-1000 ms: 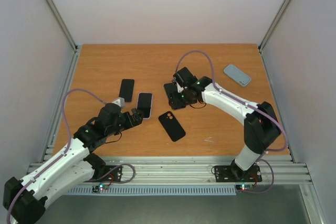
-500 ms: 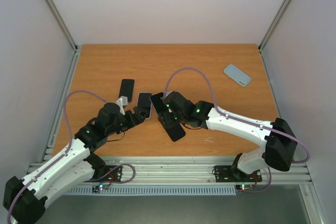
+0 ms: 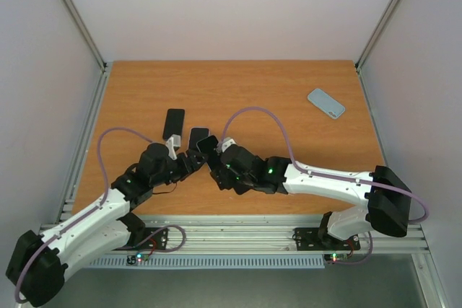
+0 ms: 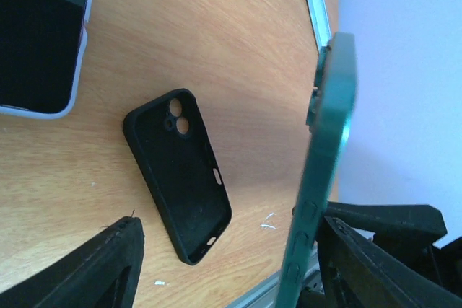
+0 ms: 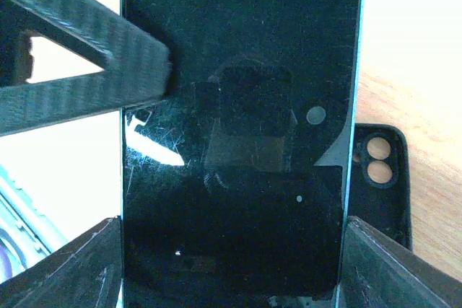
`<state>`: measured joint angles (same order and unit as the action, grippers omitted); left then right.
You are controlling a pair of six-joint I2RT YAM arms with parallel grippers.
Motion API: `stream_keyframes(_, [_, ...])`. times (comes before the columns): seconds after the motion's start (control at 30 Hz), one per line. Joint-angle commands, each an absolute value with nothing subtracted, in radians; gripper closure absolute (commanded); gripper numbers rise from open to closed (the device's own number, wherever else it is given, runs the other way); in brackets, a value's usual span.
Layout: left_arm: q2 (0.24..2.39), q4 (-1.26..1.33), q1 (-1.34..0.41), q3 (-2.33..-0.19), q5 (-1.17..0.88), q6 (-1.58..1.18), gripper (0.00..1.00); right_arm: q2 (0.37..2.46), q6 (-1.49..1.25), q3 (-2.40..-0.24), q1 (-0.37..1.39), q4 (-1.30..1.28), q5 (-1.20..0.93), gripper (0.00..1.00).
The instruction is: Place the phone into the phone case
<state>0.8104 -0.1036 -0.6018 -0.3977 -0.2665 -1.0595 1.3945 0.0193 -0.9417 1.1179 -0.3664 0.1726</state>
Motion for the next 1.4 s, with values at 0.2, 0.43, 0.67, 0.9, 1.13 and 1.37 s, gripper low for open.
stream_keyframes(0.2, [0.852,0.153,-0.600,-0.333,-0.347,-1.139,0.50,1.357,-0.023,-0.916,1.144,-0.203,0.256,0.77])
stream_keyframes(0.43, [0.867,0.207,-0.605,-0.316,-0.372,-1.154,0.69,1.356,-0.047,-0.907,1.144,-0.178,0.258,0.76])
stream_keyframes(0.67, [0.891,0.243,-0.616,-0.305,-0.386,-1.151,0.91,1.361,-0.054,-0.907,1.144,-0.160,0.254,0.74])
stream_keyframes(0.9, [0.867,0.185,-0.617,-0.306,-0.348,-1.123,1.00,1.352,-0.028,-0.900,1.143,-0.197,0.254,0.58])
stream_keyframes(1.13, [0.790,0.010,-0.615,-0.321,-0.237,-1.071,1.00,1.317,0.046,-0.881,1.096,-0.299,0.210,0.32])
stream_keyframes(1.37, [0.791,-0.085,-0.607,-0.331,-0.187,-1.041,1.00,1.280,0.075,-0.829,1.013,-0.360,0.087,0.12])
